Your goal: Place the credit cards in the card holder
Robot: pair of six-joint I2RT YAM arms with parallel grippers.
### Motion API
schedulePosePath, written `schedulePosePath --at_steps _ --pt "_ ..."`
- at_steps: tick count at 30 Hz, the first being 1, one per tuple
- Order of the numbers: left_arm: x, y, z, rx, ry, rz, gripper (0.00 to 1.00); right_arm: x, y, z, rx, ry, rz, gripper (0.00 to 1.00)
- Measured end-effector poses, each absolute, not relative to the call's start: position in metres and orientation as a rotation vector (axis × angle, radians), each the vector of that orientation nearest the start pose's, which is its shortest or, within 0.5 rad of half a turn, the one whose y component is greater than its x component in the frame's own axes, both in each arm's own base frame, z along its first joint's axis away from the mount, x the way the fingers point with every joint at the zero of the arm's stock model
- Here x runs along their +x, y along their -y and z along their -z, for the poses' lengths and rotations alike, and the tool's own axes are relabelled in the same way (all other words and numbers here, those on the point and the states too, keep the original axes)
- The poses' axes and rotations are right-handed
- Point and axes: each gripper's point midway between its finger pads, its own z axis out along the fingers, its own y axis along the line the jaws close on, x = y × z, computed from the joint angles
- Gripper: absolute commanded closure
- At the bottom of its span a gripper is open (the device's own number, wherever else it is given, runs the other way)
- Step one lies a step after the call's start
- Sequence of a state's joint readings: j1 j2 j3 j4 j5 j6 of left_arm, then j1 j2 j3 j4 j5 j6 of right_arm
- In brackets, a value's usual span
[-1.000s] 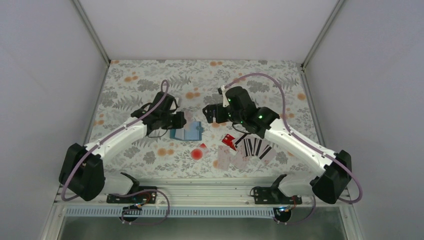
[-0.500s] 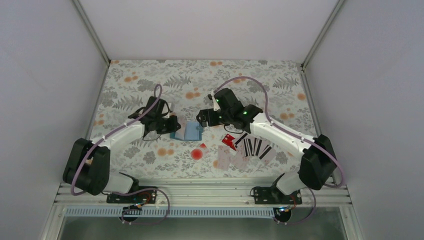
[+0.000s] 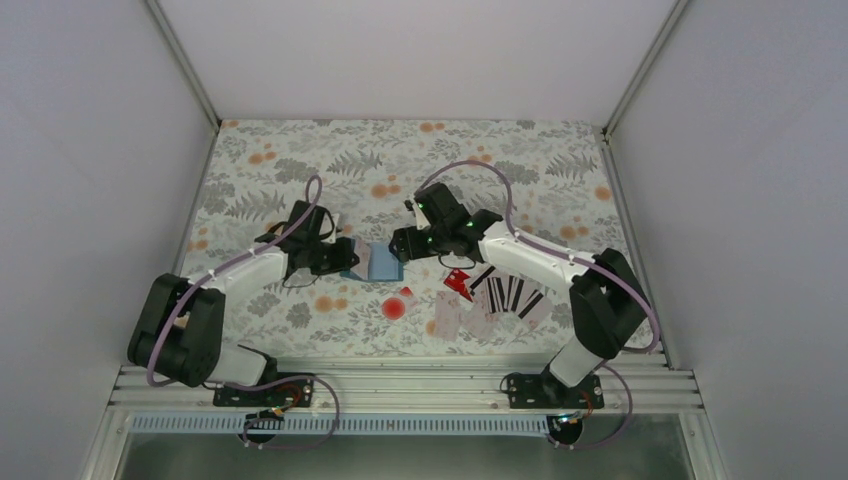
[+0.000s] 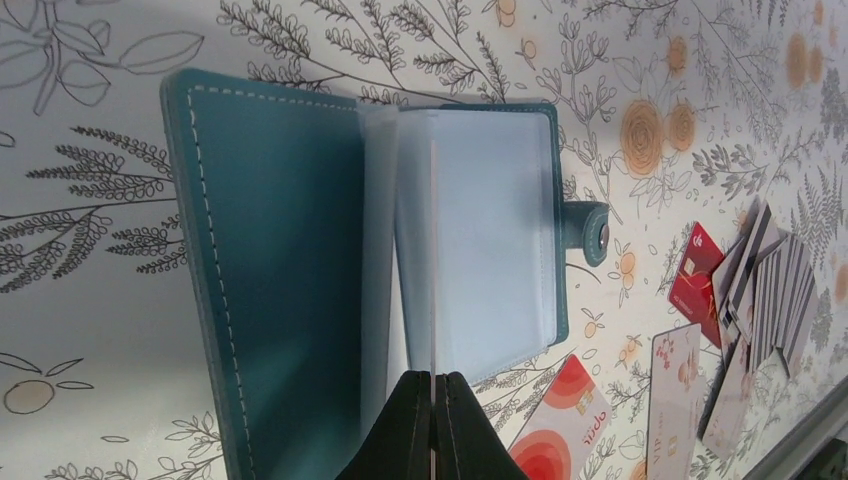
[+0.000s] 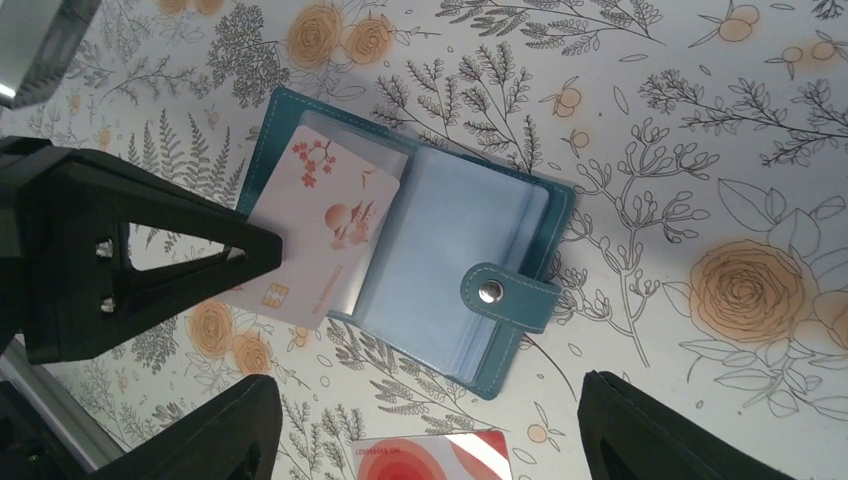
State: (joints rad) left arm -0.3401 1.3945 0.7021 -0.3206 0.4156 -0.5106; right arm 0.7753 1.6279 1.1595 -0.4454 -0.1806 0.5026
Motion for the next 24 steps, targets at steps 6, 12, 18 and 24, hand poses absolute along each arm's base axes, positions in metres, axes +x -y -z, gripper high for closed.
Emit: schedulePosePath --at_steps 6,12,18,24 --pt "0.278 0.174 -0.058 -0.099 -2.700 0.878 0.98 0.287 -0.325 -0.119 -0.454 -2.589 -0.744 0.33" --pt "0.279 0.176 -0.057 -0.098 -2.684 0.916 0.98 0.289 -0.323 -0.109 -0.448 -2.608 -0.757 0.35" --pt "0.281 0.177 -0.056 -0.099 -2.674 0.936 0.98 0.288 -0.320 -0.095 -0.444 -2.636 -0.764 0.36" --pt "0.282 0.177 -0.055 -0.094 -2.671 0.949 0.97 0.287 -0.318 -0.087 -0.448 -2.655 -0.804 0.37"
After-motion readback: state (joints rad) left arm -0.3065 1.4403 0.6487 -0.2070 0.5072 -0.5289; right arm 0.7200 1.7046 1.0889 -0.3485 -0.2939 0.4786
